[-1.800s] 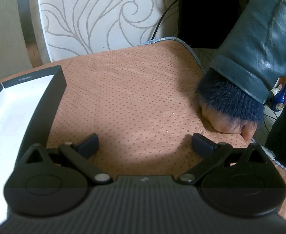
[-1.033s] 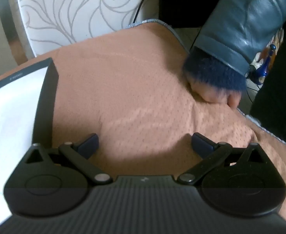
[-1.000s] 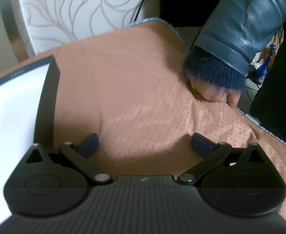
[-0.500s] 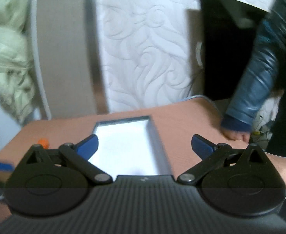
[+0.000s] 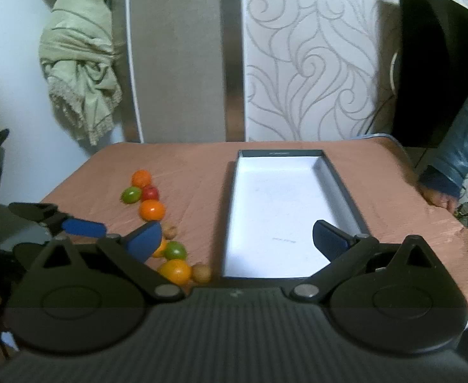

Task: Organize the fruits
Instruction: 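Move both tools toward the row of fruits beside the box, then close the left tool on the reddish fruit while the right tool grasps the yellow-orange fruit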

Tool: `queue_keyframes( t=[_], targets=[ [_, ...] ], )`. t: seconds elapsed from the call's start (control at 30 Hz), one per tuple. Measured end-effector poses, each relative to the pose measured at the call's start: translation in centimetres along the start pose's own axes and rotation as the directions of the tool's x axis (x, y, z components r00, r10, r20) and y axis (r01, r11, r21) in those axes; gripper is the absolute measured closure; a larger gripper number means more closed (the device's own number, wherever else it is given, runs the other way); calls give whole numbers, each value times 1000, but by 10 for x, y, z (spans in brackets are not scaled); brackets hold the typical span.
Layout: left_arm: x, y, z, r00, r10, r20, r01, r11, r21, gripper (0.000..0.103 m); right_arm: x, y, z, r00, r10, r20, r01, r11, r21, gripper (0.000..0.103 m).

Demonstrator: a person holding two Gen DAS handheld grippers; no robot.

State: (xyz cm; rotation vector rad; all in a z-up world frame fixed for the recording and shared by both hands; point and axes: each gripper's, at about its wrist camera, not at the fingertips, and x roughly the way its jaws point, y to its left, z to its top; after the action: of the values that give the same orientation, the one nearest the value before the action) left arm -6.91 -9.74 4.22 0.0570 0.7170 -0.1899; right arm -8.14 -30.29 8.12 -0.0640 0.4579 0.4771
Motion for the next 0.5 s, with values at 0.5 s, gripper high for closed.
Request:
queue_keyframes(
  t=[0.5],
  targets=[
    [-13, 6, -15, 999, -46, 13, 46, 998, 47, 3, 3, 36, -16, 990, 96, -99, -95, 995, 11, 32]
  ],
)
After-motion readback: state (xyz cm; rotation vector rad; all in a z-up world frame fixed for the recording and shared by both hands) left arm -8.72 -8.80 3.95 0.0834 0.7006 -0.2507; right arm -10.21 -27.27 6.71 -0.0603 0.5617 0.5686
